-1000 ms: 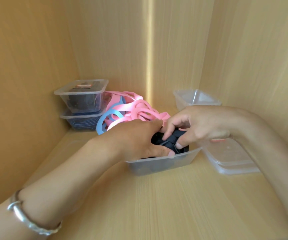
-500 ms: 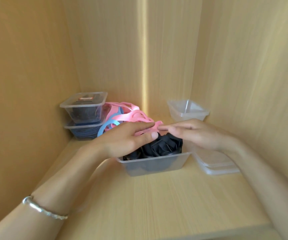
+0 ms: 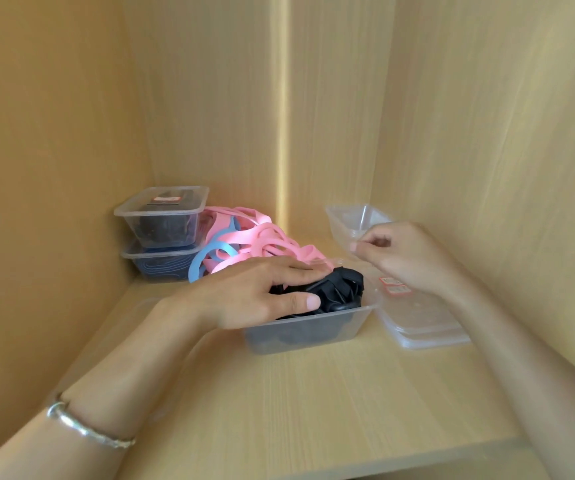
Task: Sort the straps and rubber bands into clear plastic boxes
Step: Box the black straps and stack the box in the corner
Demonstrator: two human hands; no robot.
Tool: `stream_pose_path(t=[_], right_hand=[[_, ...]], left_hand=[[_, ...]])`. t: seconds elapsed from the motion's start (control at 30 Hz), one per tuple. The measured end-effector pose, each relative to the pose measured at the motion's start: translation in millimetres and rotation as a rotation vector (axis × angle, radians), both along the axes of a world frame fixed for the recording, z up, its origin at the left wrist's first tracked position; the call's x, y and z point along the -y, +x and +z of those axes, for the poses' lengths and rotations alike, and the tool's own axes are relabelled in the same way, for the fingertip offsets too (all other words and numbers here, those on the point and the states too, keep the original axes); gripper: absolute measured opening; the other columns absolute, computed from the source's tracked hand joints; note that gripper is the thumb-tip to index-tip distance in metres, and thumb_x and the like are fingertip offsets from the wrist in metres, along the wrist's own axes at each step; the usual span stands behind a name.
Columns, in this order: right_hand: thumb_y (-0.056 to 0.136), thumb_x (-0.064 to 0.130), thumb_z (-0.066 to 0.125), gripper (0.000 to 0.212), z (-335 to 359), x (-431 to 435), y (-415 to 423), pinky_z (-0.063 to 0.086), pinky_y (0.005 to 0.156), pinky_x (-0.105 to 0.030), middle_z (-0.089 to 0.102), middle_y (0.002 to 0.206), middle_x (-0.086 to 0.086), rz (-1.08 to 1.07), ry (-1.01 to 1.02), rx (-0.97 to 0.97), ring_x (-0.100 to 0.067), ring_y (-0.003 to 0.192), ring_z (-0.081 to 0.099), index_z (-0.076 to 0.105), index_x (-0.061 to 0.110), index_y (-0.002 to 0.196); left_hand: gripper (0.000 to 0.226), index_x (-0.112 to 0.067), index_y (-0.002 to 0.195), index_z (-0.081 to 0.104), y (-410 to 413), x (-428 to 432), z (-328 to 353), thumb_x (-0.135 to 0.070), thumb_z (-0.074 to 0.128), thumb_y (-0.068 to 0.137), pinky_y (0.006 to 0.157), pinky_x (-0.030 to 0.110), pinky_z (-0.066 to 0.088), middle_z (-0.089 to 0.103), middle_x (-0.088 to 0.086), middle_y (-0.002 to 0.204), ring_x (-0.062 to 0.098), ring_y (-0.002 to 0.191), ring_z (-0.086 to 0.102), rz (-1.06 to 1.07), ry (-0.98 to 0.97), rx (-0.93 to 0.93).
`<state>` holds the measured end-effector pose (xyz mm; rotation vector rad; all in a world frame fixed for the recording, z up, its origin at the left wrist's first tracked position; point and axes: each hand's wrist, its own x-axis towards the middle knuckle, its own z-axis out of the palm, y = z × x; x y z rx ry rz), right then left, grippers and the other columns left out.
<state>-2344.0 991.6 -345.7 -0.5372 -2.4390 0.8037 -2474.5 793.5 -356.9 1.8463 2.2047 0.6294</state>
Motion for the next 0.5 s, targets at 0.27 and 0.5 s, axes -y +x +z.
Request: stream_pose_path(t=[0.27,0.5], right_hand=[[0.078,0.021,0.062,0.02,-14.7,-3.8,-12.1,0.04,0.052,-0.023,0.056,0.06,-0.005,-0.215,0.172,0.669,-0.019,0.05,0.05,0.054,0.008,0.065],[0.08,0.014,0.068,0.019,4.9,-1.8,-19.2,0.051,0.048,-0.023,0.057,0.051,-0.003,-0.212,-0.02,0.651,-0.014,0.044,0.053,0.06,0.003,0.066]], left_hand=[[0.035,-0.059,0.127,0.046,2.6,-1.8,4.3,-0.048,0.049,0.094,0.111,0.031,0.03,0.05,-0.027,0.13,-0.003,0.125,0.04,0.0,-0.076,-0.032],[0.035,-0.055,0.131,0.047,-1.7,-4.5,5.8,-0.05,0.046,0.096,0.112,0.033,0.03,0.045,-0.028,0.135,-0.002,0.128,0.038,-0.032,-0.124,-0.073]])
